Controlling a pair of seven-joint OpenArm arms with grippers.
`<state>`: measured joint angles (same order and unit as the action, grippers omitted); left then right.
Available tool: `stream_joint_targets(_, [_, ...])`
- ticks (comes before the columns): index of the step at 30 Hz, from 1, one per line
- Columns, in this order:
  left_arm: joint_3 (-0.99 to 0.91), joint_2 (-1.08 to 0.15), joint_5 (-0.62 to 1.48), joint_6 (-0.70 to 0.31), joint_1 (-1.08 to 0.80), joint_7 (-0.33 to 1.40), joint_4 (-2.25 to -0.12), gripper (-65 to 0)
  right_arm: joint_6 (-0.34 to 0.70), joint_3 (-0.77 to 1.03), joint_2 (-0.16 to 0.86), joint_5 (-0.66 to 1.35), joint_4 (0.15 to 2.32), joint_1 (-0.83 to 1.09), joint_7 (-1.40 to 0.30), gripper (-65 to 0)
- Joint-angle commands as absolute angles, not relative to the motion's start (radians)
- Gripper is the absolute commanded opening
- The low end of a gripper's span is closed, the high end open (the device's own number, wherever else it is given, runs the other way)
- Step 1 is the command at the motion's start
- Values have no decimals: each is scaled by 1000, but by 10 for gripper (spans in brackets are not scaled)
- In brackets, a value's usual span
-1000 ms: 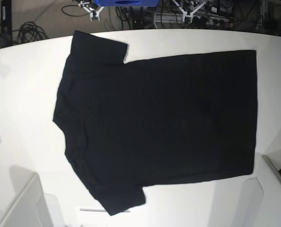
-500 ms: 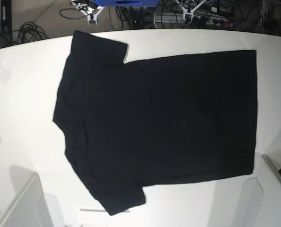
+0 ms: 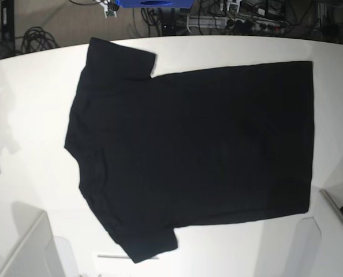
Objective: Fold the T-shirt properly
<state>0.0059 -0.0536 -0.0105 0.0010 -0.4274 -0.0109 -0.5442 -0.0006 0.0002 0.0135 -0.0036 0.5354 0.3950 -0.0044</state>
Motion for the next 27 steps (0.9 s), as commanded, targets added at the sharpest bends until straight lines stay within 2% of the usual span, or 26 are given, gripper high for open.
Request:
stream_joint_targets(1, [5, -65, -12, 5, -464, -8, -568, -650, -2, 4, 16, -4, 562, 427, -5, -650])
stream_joint_targets(5, [5, -99, -1, 5, -542, -36, -664, -650, -2, 4, 16, -1, 668, 509, -5, -650])
stream_joint_targets(12, [-7, -140, -1, 5, -679, -323, -700, -650, -4, 7, 16, 1, 886, 657, -7, -650])
stream_joint_targets(18, [-10, -159, 5, 5, -771, -510, -705, -650, -4, 127, 8, 1, 1044, 763, -7, -650])
stream_joint_targets(23, [-7, -171, 139, 5, -839, -690, -707, -650, -4, 186, 8, 2, 1170, 839, -7, -650])
stream_joint_targets(27, [-4, -208, 226, 5, -911, -811, -786, -650, -4, 206, -1, 2, 1276, 889, -7, -650])
